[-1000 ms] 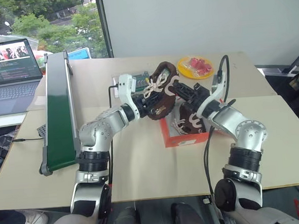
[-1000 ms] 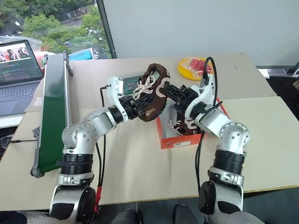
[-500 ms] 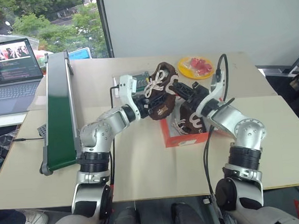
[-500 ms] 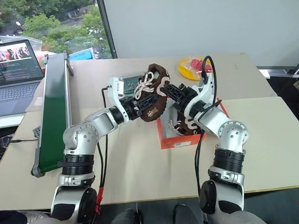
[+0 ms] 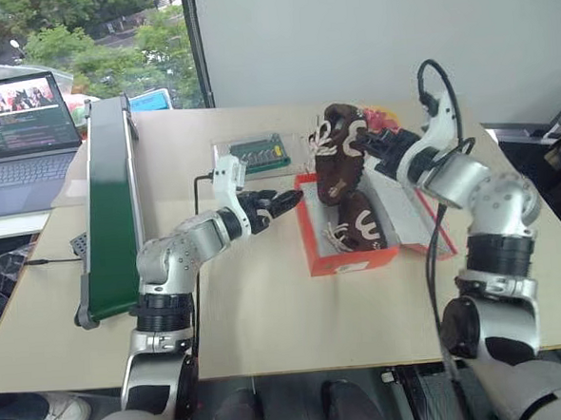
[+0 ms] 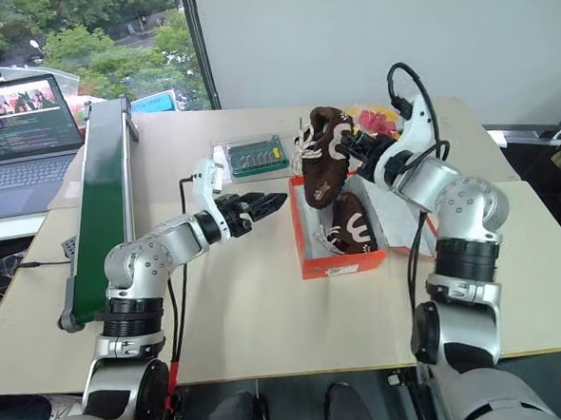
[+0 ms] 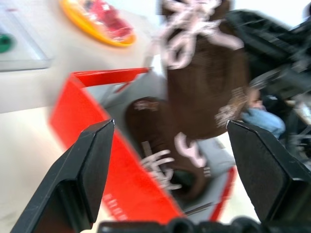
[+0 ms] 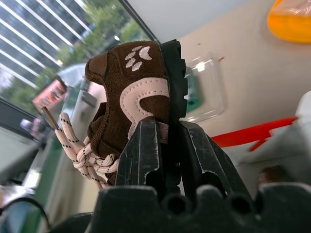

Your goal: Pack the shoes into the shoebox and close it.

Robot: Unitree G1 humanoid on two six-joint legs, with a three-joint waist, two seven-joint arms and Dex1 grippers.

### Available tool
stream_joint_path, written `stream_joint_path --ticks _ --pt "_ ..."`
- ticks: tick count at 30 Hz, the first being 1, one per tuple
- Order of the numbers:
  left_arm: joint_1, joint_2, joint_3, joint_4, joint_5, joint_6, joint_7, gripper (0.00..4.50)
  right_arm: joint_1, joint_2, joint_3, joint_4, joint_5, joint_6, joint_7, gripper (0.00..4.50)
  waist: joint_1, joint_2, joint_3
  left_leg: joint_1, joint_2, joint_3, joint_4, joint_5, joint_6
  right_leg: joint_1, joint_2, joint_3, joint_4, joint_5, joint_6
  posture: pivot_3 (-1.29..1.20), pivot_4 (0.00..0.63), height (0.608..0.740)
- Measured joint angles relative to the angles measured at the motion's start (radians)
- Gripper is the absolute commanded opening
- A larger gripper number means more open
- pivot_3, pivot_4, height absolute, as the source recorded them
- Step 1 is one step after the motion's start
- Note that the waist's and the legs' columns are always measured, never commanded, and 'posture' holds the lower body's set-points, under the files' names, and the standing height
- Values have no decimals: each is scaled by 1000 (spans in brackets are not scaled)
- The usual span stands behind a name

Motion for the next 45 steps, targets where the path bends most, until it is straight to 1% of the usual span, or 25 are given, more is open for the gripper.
stream_joint_path --ticks 2,5,9,14,17,23,29,32,38,43,45 --pt "12 18 -37 -15 36 -22 -8 3917 -15 -35 26 28 -12 27 58 200 0 0 0 0 0 0 0 0 0 0 0 0 0 0 0 0 150 740" --pt "38 7 -79 -38 62 -37 -11 3917 -19 -85 86 95 -48 60 159 200 2 0 0 0 0 1 0 0 1 0 -1 0 -1 0 0 0 150 740" --pt "75 -10 -141 -90 76 -38 -20 3917 -19 -99 161 178 -103 103 255 200 3 0 0 0 0 0 0 0 1 0 0 0 -1 0 0 0 150 740" --pt "99 0 -149 -130 76 -37 -24 3917 -19 -108 203 230 -167 117 322 200 2 0 0 0 0 0 0 0 1 0 0 0 -1 0 0 0 150 740" --pt "105 9 -146 -131 77 -37 -24 3917 -20 -108 223 257 -215 112 351 200 2 0 0 0 0 0 0 0 1 0 0 0 -1 0 0 0 150 740" --pt "111 19 -146 -153 88 -36 -29 3917 -58 -84 311 304 -331 47 410 200 1 0 0 0 0 0 0 0 0 0 0 0 -1 0 0 0 150 740" --pt "122 64 -179 -173 97 -35 -59 3917 -113 -55 430 453 -501 -78 440 200 1 0 0 0 0 1 0 0 0 0 0 0 0 0 0 0 150 740" --pt "142 96 -178 -205 97 -31 -61 3917 -144 -31 487 527 -585 -161 452 200 -1 0 0 0 0 1 0 3 -6 0 0 0 0 0 0 0 150 740" --pt "185 118 -177 -252 95 3 -61 3917 -188 26 512 639 -688 -255 445 200 3 0 0 3 0 0 1 3 -5 4 -1 -1 0 0 0 0 150 740" --pt "186 119 -180 -281 94 9 -60 3917 -197 65 487 655 -708 -263 432 200 1 0 0 8 0 0 0 2 -4 9 0 -1 -1 0 0 0 150 740" --pt "187 120 -182 -284 94 10 -63 3965 -197 72 469 655 -706 -259 434 1139 -1 0 0 9 1 0 -1 -1 1 10 0 -1 -2 0 0 0 150 740"
